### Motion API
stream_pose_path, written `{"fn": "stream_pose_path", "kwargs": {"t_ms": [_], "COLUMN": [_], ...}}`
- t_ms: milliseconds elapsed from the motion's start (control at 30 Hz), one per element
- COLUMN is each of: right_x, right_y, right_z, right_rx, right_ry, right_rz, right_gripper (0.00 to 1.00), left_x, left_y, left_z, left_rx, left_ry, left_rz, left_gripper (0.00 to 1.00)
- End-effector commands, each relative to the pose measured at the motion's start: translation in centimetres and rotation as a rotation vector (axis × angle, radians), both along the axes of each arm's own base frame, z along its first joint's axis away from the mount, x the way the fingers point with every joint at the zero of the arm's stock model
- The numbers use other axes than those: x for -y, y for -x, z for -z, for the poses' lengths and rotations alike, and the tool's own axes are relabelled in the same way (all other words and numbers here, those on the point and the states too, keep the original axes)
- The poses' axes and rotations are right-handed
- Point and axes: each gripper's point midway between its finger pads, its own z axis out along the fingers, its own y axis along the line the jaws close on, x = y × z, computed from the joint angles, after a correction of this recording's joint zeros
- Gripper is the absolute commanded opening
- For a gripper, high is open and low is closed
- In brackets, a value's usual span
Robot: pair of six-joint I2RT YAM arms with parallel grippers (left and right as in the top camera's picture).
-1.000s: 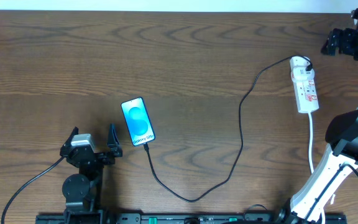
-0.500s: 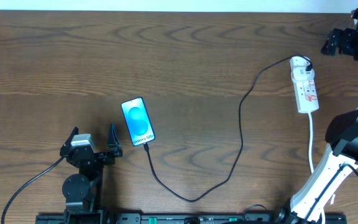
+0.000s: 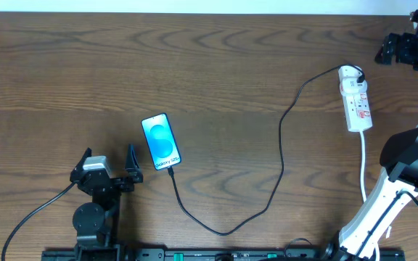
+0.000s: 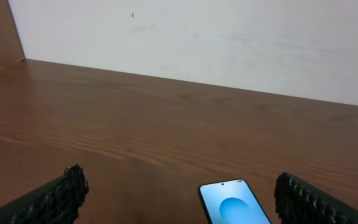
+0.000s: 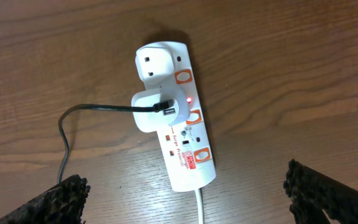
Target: Plug charger to phone and switch on socket
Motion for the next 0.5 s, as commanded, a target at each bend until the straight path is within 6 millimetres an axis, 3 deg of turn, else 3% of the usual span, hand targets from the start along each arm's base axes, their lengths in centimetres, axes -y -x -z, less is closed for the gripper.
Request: {"fn": "stream_pose_path", "kwargs": {"t_ms": [0,200,467], "right_x": [0.0,-0.2,-0.2], "right_y": [-0.2,-0.1,0.0], "right_z": [-0.6,-1.1,-4.7], "right_rx": [0.017,0.027,0.12], "right_ry": [0.004,0.008,0.051], "right_rz": [0.008,0.006,0.001], "right_gripper": [0.99,0.99,0.99], "left_x": [-0.4,-0.4,-0.4], "left_y": [0.2,0.2,0.2], "left_z": [1.5,1.5,1.5], "left_rx": [-0.052,-0.052,-0.052], "left_ry": [-0.013,-0.013,-0.013], "left_rz": [-0.018,-0.018,-0.018], "left_gripper": [0.98,0.98,0.98]}}
